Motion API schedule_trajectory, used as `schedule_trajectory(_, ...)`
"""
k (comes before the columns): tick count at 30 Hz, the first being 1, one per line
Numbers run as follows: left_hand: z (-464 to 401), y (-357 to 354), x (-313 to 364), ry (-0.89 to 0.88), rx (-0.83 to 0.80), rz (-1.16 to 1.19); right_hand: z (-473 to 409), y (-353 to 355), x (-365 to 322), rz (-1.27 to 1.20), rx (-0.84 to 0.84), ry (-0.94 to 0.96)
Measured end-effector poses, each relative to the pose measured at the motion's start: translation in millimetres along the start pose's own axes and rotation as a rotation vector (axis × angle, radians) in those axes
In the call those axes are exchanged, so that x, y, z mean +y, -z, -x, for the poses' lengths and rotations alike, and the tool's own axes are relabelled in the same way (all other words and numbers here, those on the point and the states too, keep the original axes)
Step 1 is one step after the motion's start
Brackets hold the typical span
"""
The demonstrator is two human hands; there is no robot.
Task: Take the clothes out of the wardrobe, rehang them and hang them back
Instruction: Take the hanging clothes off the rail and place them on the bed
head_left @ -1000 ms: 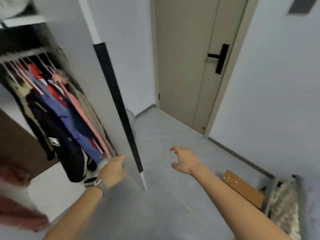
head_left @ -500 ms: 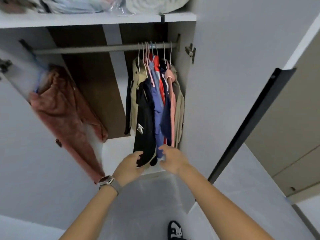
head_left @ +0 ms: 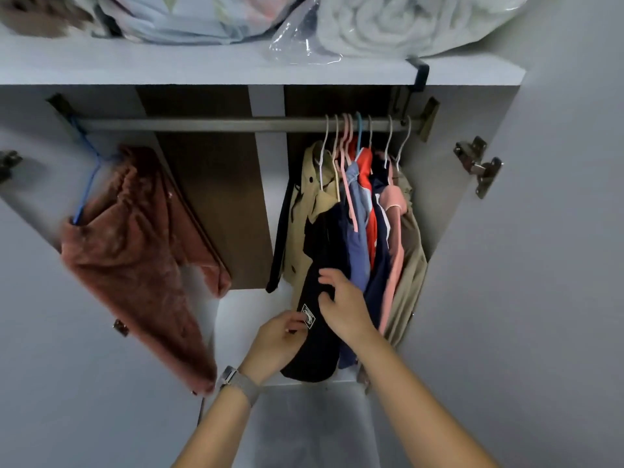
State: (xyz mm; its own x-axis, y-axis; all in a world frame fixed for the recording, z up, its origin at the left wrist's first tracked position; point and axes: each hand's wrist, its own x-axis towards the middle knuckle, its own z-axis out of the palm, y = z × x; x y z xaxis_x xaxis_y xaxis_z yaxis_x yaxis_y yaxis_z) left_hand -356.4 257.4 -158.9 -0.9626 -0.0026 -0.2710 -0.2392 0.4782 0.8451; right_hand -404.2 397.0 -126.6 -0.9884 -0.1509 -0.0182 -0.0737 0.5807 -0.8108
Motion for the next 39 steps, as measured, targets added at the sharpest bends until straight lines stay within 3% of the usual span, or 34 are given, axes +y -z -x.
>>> schedule_trajectory(5,-48.8,58.8,-26.7,0.021,0.047,-0.015,-93.9,-7.9,-27.5,0.015,0.251,-0.047)
schedule_trajectory(10,-96.8,106.0,-35.7,-0.018,0.02,0.012,-158.8,-33.0,-28.8,-0.116,0.204,-0.415)
schedule_trajectory(14,-124.0,130.2,-25.1,-0.058,0.028,0.106,-172.6,-68.3,-48.0,-0.114,0.227,-0.351)
schedule_trajectory(20,-162.5,151.4,24.2,0.027,0.099,0.517,-162.6,-101.5,-84.1,-0.057,-0.025,-0.12)
schedule_trajectory(24,-186.9,142.6,41.7,-0.057,0.11,0.263,-161.4,-70.5,-80.2,0.084,-0.324,-0.085)
schedule_trajectory(25,-191.2,137.9,44.5,-0.071,0.114,0.192,-163.1,-58.0,-73.0,0.173,-0.306,-0.056)
schedule_trajectory(26,-196.2,132.4,43.8,-0.076,0.118,0.115,-163.4,-43.6,-67.0,0.241,-0.182,-0.044)
schedule_trajectory(29,-204.3,118.7,44.3,-0.016,0.176,-0.125,-164.6,-19.5,-45.0,0.178,0.397,-0.101)
schedule_trajectory(32,-204.5,110.9,43.5,-0.057,0.208,-0.199,-165.9,-25.6,-40.2,0.275,0.499,-0.159)
schedule_trajectory(35,-199.9,109.2,41.3,-0.1,0.244,-0.075,-170.8,-35.4,-32.5,0.48,0.595,-0.185)
schedule_trajectory(39,-207.9,108.9,41.2,-0.232,0.441,-0.049,-183.4,-30.2,-32.6,0.467,0.585,-0.143)
